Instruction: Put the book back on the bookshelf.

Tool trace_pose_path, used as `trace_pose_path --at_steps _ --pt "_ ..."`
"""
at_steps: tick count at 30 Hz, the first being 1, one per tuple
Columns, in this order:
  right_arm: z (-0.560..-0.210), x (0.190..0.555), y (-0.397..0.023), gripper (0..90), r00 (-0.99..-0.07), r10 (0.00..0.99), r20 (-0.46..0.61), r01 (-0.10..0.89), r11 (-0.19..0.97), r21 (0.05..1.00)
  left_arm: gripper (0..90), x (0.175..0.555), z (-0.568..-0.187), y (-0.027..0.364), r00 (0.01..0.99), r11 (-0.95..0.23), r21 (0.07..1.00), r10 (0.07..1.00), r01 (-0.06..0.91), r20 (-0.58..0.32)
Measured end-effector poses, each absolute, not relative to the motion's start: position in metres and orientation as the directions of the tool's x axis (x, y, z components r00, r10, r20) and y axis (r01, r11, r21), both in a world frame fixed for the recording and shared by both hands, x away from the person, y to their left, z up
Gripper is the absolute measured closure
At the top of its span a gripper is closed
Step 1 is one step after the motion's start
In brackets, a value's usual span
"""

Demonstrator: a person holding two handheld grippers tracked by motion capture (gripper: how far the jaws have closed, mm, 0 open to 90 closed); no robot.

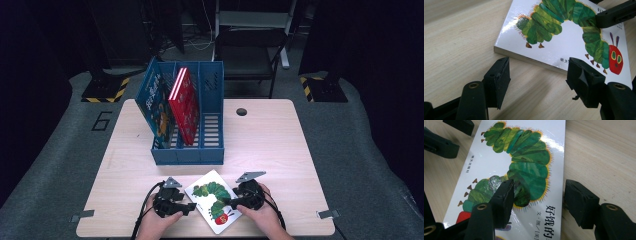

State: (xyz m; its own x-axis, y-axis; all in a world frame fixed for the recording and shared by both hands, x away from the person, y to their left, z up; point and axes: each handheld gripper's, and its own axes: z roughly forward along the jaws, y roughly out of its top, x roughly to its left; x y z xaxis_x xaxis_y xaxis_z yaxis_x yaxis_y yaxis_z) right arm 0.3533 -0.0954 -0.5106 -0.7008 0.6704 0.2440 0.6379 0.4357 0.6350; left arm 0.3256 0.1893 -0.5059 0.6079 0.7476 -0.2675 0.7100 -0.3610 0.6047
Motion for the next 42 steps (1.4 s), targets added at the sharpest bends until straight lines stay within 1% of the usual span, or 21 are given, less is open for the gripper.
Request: trace_pose_path --at_steps 2,4,8,10,13,14,20,22,23,25,27,29,30,32,33,37,40,42 --pt "-0.511 0.353 -0.094 40.2 -0.703 0.669 0.241 0.634 0.438 0.637 35.0 0.326 -0.507 0.188 0.611 -0.369 0.597 0.745 0.712 -0.267" --pt "-0.511 0.353 -0.094 40.1 -0.700 0.674 0.237 0.637 0.438 0.635 35.0 0.327 -0.508 0.186 0.602 -0.353 0.598 0.746 0.720 -0.284" --pt "-0.511 0.351 -0.094 39.7 -0.701 0.673 0.236 0.636 0.440 0.634 33.7 0.329 -0.509 0.182 0.607 -0.368 0.601 0.752 0.709 -0.256" --pt "-0.511 0.348 -0.093 39.8 -0.700 0.672 0.242 0.639 0.438 0.632 33.7 0.332 -0.510 0.182 0.608 -0.363 0.609 0.751 0.705 -0.257" --pt "-0.511 0.342 -0.092 41.0 -0.704 0.665 0.250 0.642 0.444 0.626 33.4 0.336 -0.510 0.184 0.596 -0.344 0.615 0.759 0.710 -0.264" --pt "-0.511 0.341 -0.091 41.7 -0.706 0.661 0.255 0.643 0.445 0.623 32.9 0.339 -0.510 0.186 0.610 -0.364 0.616 0.752 0.699 -0.249" --pt "-0.510 0.333 -0.086 43.9 -0.724 0.632 0.276 0.642 0.471 0.606 28.9 0.347 -0.512 0.187 0.606 -0.349 0.638 0.759 0.686 -0.236" --pt "-0.509 0.330 -0.085 44.3 -0.721 0.629 0.291 0.651 0.471 0.595 29.2 0.349 -0.512 0.187 0.589 -0.327 0.637 0.768 0.698 -0.251" --pt "-0.510 0.330 -0.084 44.4 -0.735 0.619 0.277 0.634 0.483 0.604 29.3 0.350 -0.512 0.188 0.594 -0.334 0.631 0.763 0.700 -0.256" --pt "-0.510 0.330 -0.084 45.7 -0.736 0.620 0.273 0.633 0.488 0.601 30.5 0.351 -0.511 0.190 0.600 -0.343 0.625 0.757 0.702 -0.258" --pt "-0.510 0.331 -0.083 45.6 -0.728 0.629 0.272 0.637 0.476 0.606 33.1 0.352 -0.511 0.191 0.592 -0.330 0.623 0.759 0.709 -0.272" --pt "-0.509 0.333 -0.083 44.9 -0.733 0.637 0.241 0.623 0.486 0.612 33.4 0.353 -0.512 0.192 0.592 -0.323 0.629 0.757 0.707 -0.277" --pt "-0.509 0.334 -0.082 44.8 -0.727 0.649 0.225 0.617 0.473 0.629 33.4 0.352 -0.512 0.192 0.591 -0.320 0.634 0.759 0.705 -0.274" --pt "-0.508 0.339 -0.082 44.7 -0.728 0.652 0.209 0.611 0.480 0.630 33.2 0.351 -0.512 0.191 0.601 -0.336 0.633 0.756 0.697 -0.261" --pt "-0.509 0.342 -0.081 44.6 -0.724 0.657 0.209 0.606 0.462 0.647 32.9 0.350 -0.512 0.191 0.600 -0.335 0.635 0.757 0.696 -0.258" --pt "-0.511 0.352 -0.080 43.7 -0.708 0.664 0.243 0.628 0.434 0.646 30.8 0.349 -0.513 0.190 0.603 -0.335 0.641 0.756 0.691 -0.255" --pt "-0.514 0.361 -0.077 43.3 -0.687 0.666 0.290 0.656 0.399 0.640 27.0 0.348 -0.513 0.187 0.595 -0.327 0.642 0.763 0.694 -0.254" --pt "-0.514 0.363 -0.075 41.7 -0.702 0.655 0.279 0.642 0.413 0.647 25.7 0.348 -0.513 0.186 0.596 -0.332 0.637 0.762 0.695 -0.253"
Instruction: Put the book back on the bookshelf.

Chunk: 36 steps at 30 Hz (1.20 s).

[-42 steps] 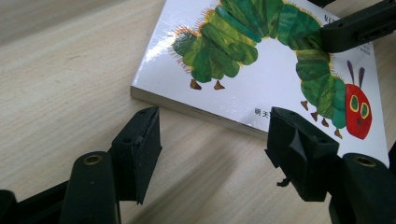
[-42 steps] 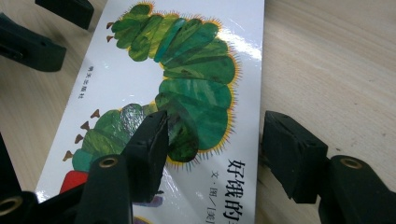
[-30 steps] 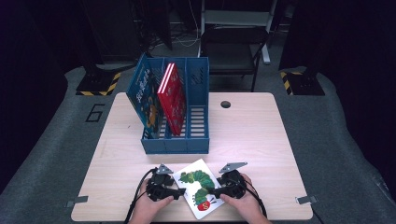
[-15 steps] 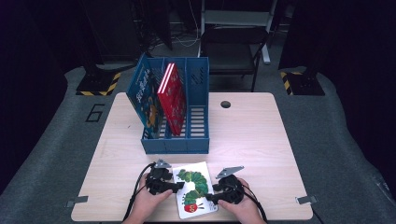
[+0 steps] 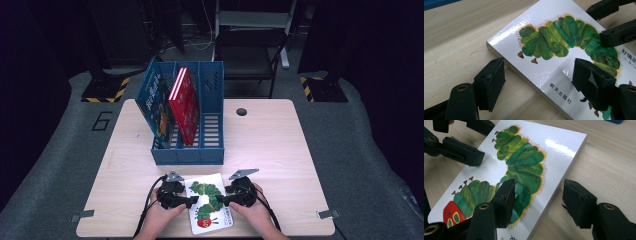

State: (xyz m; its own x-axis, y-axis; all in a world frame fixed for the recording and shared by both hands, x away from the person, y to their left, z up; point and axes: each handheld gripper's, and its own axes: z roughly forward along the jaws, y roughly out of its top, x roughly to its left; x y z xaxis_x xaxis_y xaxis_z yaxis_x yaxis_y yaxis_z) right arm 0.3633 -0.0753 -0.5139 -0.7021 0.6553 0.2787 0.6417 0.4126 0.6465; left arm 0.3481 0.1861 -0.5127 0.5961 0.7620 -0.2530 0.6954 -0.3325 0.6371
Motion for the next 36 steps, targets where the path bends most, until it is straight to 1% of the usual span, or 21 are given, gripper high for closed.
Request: trace_pose_path --at_steps 2,4,5,9,11,12,14,18,20,22,25,28,31,34,36 --pt "-0.514 0.366 -0.071 38.9 -0.714 0.651 0.258 0.625 0.428 0.653 24.6 0.349 -0.513 0.186 0.594 -0.331 0.634 0.763 0.699 -0.256" --pt "-0.515 0.369 -0.069 37.2 -0.716 0.649 0.259 0.621 0.422 0.660 24.8 0.349 -0.513 0.185 0.571 -0.304 0.630 0.774 0.715 -0.274" --pt "-0.515 0.369 -0.068 37.0 -0.701 0.661 0.269 0.636 0.409 0.654 24.8 0.350 -0.512 0.185 0.574 -0.310 0.629 0.773 0.713 -0.270" --pt "-0.515 0.368 -0.067 37.3 -0.691 0.671 0.267 0.639 0.395 0.660 25.1 0.352 -0.511 0.186 0.567 -0.305 0.617 0.772 0.726 -0.285" --pt "-0.515 0.368 -0.067 37.8 -0.692 0.674 0.258 0.634 0.398 0.663 28.7 0.354 -0.511 0.187 0.560 -0.295 0.621 0.778 0.726 -0.285" --pt "-0.515 0.366 -0.066 38.4 -0.681 0.682 0.267 0.648 0.391 0.654 30.2 0.355 -0.511 0.187 0.562 -0.296 0.625 0.778 0.722 -0.280" --pt "-0.514 0.365 -0.067 40.0 -0.680 0.683 0.266 0.648 0.390 0.654 30.4 0.356 -0.512 0.187 0.564 -0.298 0.631 0.780 0.717 -0.272" --pt "-0.513 0.365 -0.070 43.9 -0.666 0.688 0.289 0.669 0.378 0.640 32.6 0.360 -0.513 0.188 0.565 -0.290 0.637 0.776 0.715 -0.281" --pt "-0.513 0.368 -0.071 45.0 -0.670 0.689 0.278 0.658 0.377 0.652 34.0 0.361 -0.513 0.189 0.567 -0.290 0.639 0.775 0.713 -0.280" --pt "-0.513 0.371 -0.071 44.1 -0.677 0.688 0.261 0.643 0.380 0.665 34.5 0.363 -0.513 0.190 0.565 -0.287 0.637 0.775 0.715 -0.284" --pt "-0.514 0.374 -0.071 40.5 -0.677 0.686 0.266 0.644 0.378 0.664 35.6 0.365 -0.513 0.189 0.553 -0.270 0.646 0.783 0.714 -0.285" --pt "-0.516 0.382 -0.070 40.6 -0.674 0.684 0.279 0.646 0.363 0.672 35.6 0.367 -0.513 0.189 0.553 -0.269 0.644 0.782 0.716 -0.288" --pt "-0.516 0.387 -0.067 39.4 -0.669 0.689 0.280 0.652 0.363 0.665 35.6 0.370 -0.513 0.190 0.549 -0.261 0.644 0.781 0.720 -0.298" --pt "-0.515 0.390 -0.067 40.4 -0.655 0.694 0.298 0.669 0.351 0.655 35.6 0.373 -0.513 0.191 0.546 -0.258 0.637 0.781 0.726 -0.305" --pt "-0.515 0.391 -0.067 40.3 -0.653 0.695 0.302 0.674 0.351 0.649 36.1 0.372 -0.513 0.189 0.521 -0.230 0.629 0.788 0.742 -0.327"
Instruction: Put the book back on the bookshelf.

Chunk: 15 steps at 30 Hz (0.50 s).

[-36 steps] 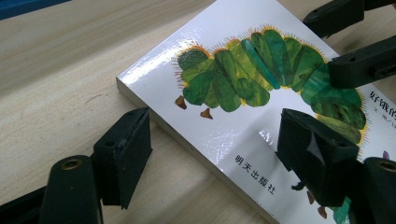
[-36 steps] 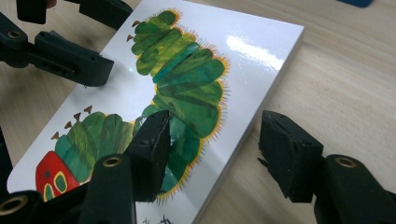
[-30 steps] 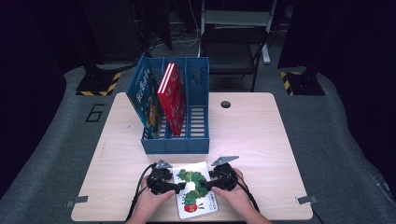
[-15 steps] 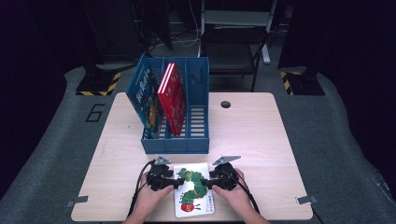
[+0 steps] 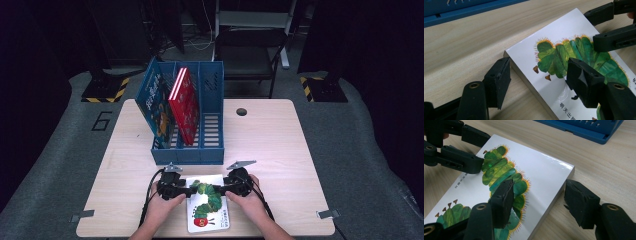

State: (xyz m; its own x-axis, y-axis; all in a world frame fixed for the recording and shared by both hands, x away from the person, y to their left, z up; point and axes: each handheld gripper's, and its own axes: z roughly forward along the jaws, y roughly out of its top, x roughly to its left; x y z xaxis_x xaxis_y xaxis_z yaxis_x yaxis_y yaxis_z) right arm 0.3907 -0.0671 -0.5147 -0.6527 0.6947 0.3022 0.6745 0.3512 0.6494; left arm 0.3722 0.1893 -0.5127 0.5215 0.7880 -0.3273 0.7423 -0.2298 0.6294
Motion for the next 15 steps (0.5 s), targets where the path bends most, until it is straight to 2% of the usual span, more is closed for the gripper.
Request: trace_pose_path --at_steps 15 --pt "-0.5065 0.3864 -0.0717 44.1 -0.668 0.684 0.292 0.655 0.354 0.668 43.4 0.3713 -0.5038 0.1947 0.518 -0.204 0.640 0.780 0.741 -0.351"
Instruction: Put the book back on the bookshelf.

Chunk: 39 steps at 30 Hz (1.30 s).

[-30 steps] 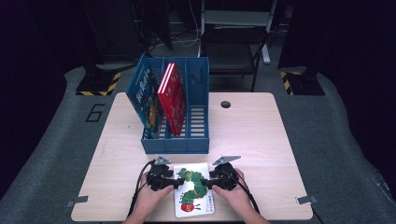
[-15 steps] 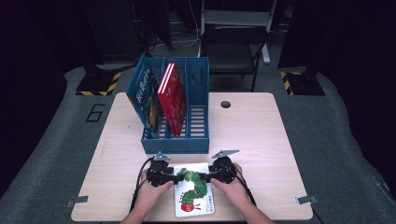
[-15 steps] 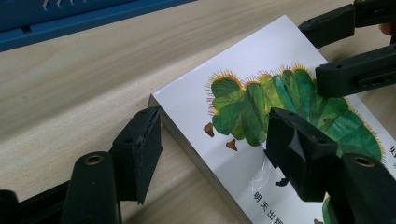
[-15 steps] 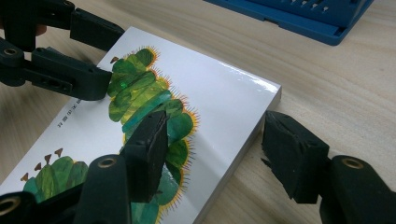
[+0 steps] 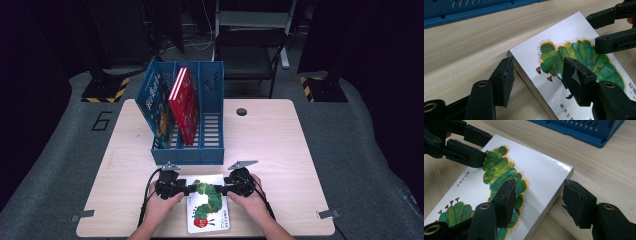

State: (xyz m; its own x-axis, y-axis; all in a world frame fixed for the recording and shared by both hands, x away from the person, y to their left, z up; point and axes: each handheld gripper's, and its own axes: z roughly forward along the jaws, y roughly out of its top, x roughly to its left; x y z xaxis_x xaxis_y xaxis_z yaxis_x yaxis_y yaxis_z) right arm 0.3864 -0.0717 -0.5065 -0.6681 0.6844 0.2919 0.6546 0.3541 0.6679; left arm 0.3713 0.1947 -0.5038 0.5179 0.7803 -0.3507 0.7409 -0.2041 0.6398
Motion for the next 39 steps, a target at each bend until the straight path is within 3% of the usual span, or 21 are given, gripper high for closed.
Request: trace_pose_path --at_steps 11,39 --pt "-0.485 0.374 -0.074 45.4 -0.704 0.675 0.221 0.581 0.368 0.726 43.5 0.363 -0.478 0.199 0.551 -0.192 0.680 0.752 0.707 -0.361" --pt "-0.433 0.362 -0.081 46.4 -0.729 0.655 0.198 0.482 0.287 0.828 44.4 0.348 -0.424 0.208 0.614 -0.164 0.785 0.723 0.597 -0.316"
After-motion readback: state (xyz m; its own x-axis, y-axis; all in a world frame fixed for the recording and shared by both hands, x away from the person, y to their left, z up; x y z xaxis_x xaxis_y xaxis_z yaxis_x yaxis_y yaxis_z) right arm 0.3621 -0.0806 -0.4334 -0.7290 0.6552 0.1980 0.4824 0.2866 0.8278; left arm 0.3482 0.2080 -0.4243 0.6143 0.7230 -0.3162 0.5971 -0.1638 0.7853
